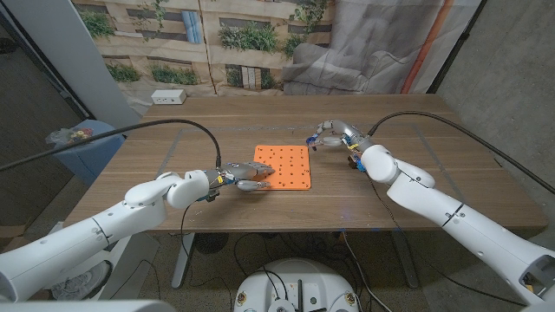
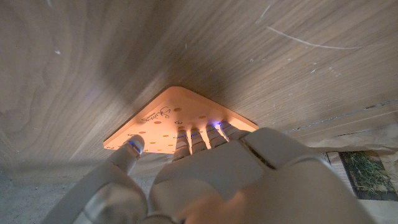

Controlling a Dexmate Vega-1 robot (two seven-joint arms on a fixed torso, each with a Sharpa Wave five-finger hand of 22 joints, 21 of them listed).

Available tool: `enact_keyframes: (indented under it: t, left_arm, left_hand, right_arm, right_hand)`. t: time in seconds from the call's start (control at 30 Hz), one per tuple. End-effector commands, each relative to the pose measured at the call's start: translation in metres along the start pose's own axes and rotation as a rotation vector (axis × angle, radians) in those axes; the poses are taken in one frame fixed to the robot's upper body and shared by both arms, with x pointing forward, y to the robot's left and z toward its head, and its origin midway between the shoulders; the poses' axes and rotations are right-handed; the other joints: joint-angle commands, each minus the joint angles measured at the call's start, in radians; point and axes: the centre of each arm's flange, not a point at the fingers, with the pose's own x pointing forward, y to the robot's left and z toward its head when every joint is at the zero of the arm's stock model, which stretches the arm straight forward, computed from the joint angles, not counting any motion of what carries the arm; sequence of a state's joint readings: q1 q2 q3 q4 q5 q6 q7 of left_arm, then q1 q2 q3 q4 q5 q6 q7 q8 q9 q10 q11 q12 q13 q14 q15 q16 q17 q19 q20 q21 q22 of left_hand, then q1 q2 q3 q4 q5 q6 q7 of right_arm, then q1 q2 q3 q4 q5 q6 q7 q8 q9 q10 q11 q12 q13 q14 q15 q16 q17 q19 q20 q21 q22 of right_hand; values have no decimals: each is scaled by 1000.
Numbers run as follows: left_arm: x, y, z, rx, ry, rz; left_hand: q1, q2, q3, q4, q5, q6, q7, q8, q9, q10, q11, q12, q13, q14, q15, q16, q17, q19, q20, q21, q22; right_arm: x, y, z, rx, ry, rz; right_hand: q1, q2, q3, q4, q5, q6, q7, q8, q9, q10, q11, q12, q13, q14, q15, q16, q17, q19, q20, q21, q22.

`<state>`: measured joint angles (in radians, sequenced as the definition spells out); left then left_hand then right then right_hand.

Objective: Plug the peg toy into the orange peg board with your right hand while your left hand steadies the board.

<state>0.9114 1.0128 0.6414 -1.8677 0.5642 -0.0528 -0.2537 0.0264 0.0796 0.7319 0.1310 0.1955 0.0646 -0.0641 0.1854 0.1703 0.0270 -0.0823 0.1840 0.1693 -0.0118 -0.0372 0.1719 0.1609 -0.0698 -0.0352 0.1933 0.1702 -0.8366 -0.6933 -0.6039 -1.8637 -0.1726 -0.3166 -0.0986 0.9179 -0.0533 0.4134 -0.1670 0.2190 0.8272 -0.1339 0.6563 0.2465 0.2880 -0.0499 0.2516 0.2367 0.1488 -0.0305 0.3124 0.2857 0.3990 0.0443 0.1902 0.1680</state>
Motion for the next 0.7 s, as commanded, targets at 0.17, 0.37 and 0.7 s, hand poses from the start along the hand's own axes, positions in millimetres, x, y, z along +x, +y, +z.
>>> enact_keyframes:
  t: [0.17,0.37,0.7]
  left_arm:
    - [2,2,0,7,-17,-5]
    - [4,2,-1,14,-22,-6]
    - [5,3,1,17,-25,-9]
  left_hand:
    - [7,91,8,-4,-6,8,3,4,5,36,5,2,3,9,-76,3,5,0,-142,4,4]
    - [7,91,9,-4,-6,9,3,4,5,37,3,2,3,9,-75,3,5,0,-142,4,4]
    - [6,90,10,-4,-6,9,3,4,5,36,4,1,3,9,-76,3,5,0,-142,4,4]
  right_arm:
    - [5,20,-6,174,-22,-62]
    - [10,29,-6,207,-27,-90]
    - [20,48,-5,278,-88,-75]
  right_hand:
    - [28,32,-2,2,7,47,-48,11,-1,9,-6,-2,1,0,3,8,5,6,-7,4,2]
    - [30,34,-3,2,9,52,-49,12,-4,12,-7,-2,1,2,0,9,6,5,-14,3,2]
    - [34,36,-4,1,12,56,-49,12,-9,14,-10,-4,0,3,-4,10,7,1,-21,2,3]
